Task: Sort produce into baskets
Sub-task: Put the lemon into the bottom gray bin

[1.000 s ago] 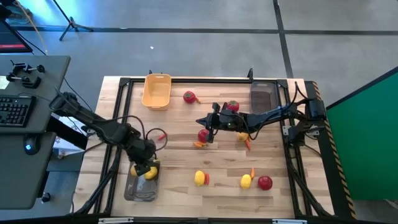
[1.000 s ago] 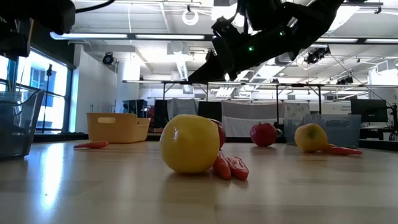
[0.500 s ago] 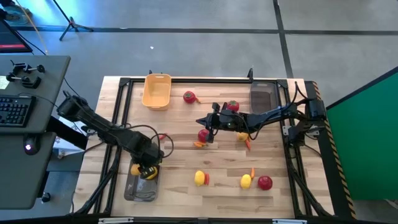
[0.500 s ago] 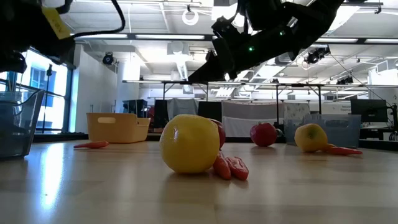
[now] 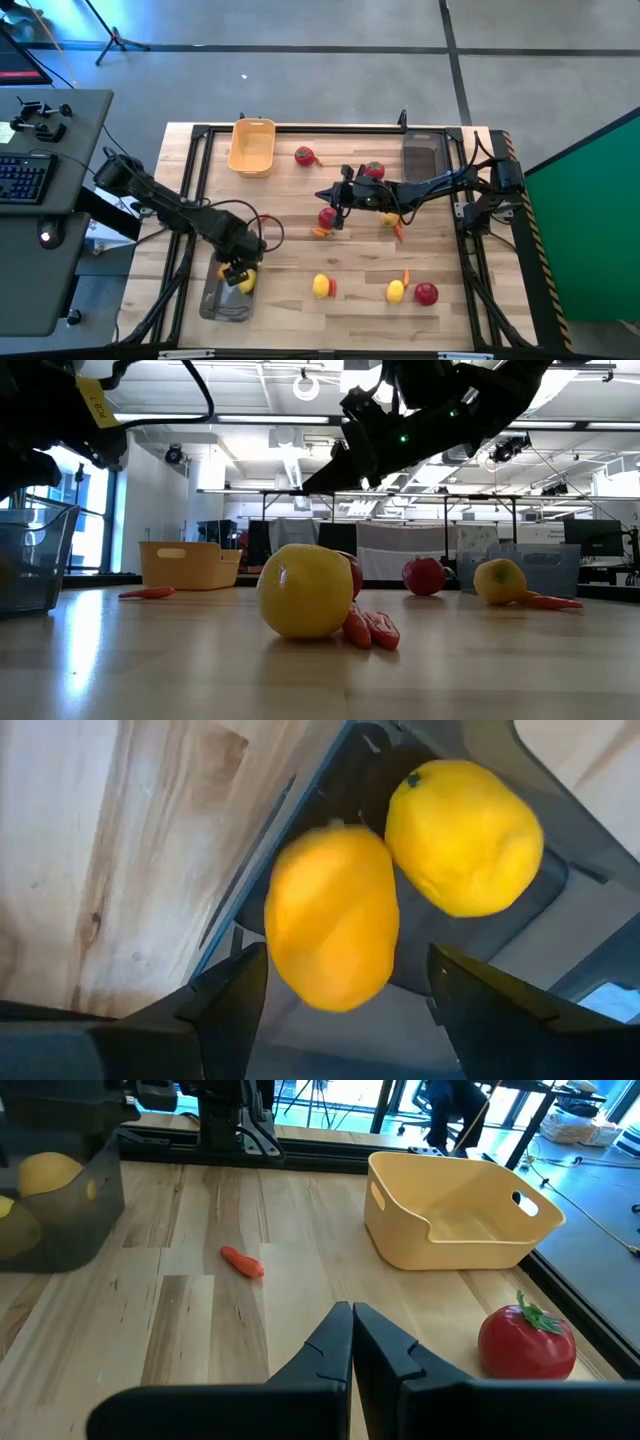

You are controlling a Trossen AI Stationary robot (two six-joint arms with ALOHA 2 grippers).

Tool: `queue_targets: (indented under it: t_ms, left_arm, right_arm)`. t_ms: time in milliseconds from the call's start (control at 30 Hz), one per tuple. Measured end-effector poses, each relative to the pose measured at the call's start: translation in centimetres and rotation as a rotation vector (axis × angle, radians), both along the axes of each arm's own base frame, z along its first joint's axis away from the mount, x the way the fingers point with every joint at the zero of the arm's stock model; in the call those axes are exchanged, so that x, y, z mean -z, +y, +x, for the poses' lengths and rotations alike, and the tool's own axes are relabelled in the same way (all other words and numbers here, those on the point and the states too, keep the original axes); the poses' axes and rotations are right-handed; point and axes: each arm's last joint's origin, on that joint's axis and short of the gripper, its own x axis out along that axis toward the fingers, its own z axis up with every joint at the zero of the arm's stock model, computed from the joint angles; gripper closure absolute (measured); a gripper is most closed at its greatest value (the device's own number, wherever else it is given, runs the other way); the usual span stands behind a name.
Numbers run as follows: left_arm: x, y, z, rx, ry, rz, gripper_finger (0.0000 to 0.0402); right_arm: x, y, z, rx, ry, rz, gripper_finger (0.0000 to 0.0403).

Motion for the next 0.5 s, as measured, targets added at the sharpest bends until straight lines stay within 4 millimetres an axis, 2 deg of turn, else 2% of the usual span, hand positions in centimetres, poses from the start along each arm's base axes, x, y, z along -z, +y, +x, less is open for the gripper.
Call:
queue_targets:
  t_ms: [133,267,500]
  left_arm:
    - [-0.4,0.7,-0.3,0.061,0.034,0.037,0.0162]
    - [-1.7,1.1,-0.4,0.149,0.016,0.058,0.0192]
    - [-4.2,2.5,-0.9,0.241,-0.183,0.032,0.0262]
  right_arm:
    - [0.0,0.0,0.0,-0.008,0.005,-0.022,0.0402]
    - [-0.6,0.1,-0.3,-0.007,0.010,-0.015,0.0402]
    - [-2.5,0.6,-1.9,0.030,0.040,0.089,0.0394]
